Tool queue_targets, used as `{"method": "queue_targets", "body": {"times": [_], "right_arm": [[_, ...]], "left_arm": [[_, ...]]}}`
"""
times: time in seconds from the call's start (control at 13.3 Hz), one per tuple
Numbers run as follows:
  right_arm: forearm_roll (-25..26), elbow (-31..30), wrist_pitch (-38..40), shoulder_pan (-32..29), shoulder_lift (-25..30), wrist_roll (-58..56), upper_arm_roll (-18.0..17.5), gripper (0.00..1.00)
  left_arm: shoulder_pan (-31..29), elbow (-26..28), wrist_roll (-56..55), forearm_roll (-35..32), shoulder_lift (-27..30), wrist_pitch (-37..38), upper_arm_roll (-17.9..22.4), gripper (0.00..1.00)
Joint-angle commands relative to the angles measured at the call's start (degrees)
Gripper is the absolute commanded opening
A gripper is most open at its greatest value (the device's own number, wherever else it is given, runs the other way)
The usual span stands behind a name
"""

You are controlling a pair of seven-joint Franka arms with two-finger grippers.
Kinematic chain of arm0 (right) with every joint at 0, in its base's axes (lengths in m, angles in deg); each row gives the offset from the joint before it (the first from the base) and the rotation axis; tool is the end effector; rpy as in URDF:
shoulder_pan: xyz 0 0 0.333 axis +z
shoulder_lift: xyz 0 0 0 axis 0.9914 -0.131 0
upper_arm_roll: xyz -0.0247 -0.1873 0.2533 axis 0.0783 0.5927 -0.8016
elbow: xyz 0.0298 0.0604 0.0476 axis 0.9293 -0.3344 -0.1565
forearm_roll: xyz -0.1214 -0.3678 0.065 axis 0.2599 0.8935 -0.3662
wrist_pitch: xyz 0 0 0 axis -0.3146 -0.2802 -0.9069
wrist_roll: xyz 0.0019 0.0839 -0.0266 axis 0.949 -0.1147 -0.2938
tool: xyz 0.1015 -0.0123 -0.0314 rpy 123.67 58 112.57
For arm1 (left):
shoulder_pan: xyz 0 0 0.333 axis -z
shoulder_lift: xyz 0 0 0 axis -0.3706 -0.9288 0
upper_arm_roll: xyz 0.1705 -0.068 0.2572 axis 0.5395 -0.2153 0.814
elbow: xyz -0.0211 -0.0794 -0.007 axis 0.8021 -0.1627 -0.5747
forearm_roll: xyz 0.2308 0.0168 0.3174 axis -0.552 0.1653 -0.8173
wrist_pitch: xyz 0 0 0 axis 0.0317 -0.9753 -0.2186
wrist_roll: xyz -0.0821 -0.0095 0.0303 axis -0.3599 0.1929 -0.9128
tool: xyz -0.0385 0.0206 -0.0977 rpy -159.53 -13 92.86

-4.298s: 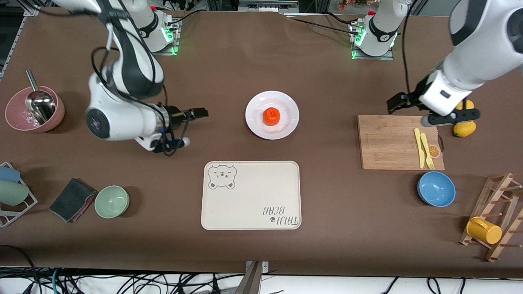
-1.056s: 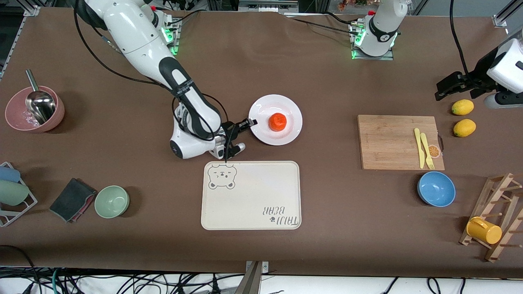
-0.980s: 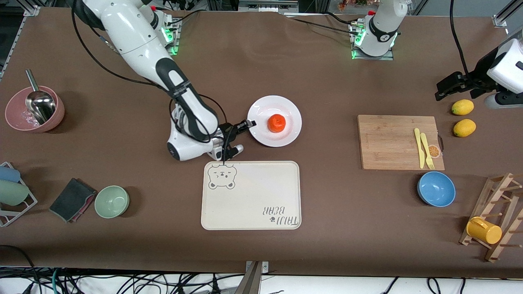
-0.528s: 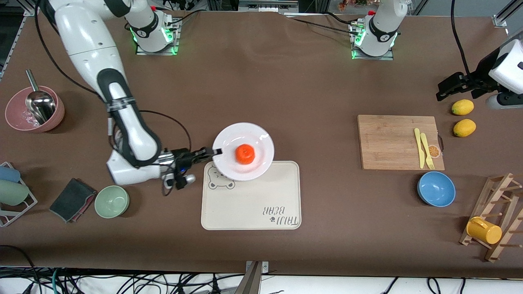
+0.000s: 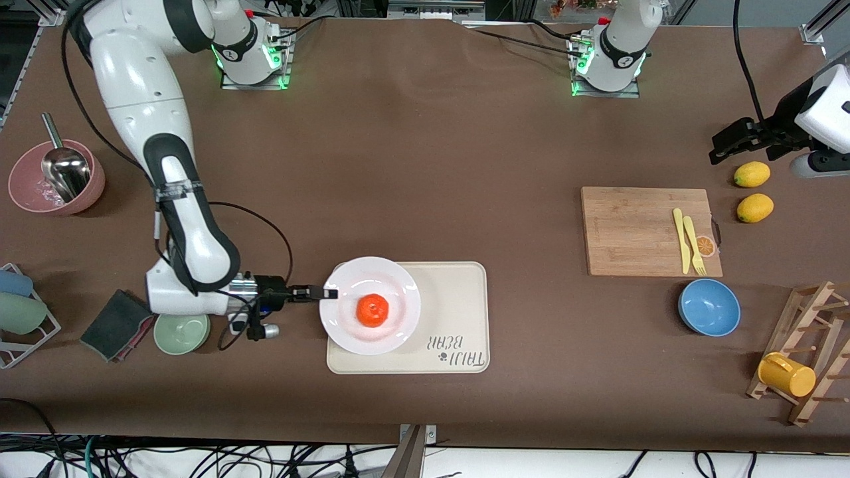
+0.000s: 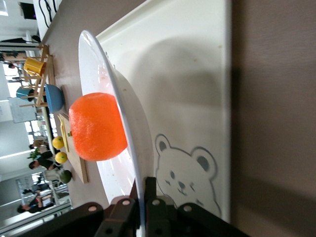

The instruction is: Place orange and plate with both arms

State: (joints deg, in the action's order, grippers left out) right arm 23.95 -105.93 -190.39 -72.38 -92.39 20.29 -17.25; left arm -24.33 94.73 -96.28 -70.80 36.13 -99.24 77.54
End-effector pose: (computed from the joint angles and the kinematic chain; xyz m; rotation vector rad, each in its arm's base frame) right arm 0.7116 0.2010 0.1667 -2.1727 0.0214 0.1444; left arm 0.5441 -0.0165 0.6113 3.1215 0.1586 -0.1200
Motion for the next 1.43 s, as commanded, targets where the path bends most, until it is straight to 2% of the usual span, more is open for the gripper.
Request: {"method": "queue_targets", "body": {"times": [0.0,0.53,0.68,0.75,0.83,1.06,1.36], "right_arm": [[-5.3,3.4,-0.3,2.2,-2.7,1.6,-0.1,0.0],[-6.1,3.2,-0.6,3.4,-4.7,0.3,-0.1,0.0],[-6.1,3.3,-0.7,4.3,-4.8,0.2,-0.1,0.05],[-6.1,3.3,-0.7,4.4,-4.8,0.2,0.0,0.45],[-6.1,3.3,-0.4,4.3,-4.5,0.3,0.0,0.99],[-2.8,3.3,-0.4,5.0,-3.8,0.5,0.5,1.0],[12.1,3.4,-0.4,5.3,0.7,1.7,0.6,1.0]], "left_arm": [[-0.3,-1.9,1.2,-1.2,-0.7,1.3,-0.5,1.0],[-0.3,-1.8,1.1,-1.2,-0.7,1.3,-0.5,1.0],[-0.3,-1.8,1.1,-1.2,-0.7,1.3,-0.5,1.0],[-0.3,-1.8,1.1,-1.2,-0.7,1.3,-0.5,1.0],[-0.3,-1.8,1.1,-1.2,-0.7,1.3,-0.5,1.0],[-0.3,-1.8,1.1,-1.2,-0.7,1.3,-0.5,1.0],[-0.3,-1.9,1.1,-1.2,-0.7,1.3,-0.4,1.0]]}}
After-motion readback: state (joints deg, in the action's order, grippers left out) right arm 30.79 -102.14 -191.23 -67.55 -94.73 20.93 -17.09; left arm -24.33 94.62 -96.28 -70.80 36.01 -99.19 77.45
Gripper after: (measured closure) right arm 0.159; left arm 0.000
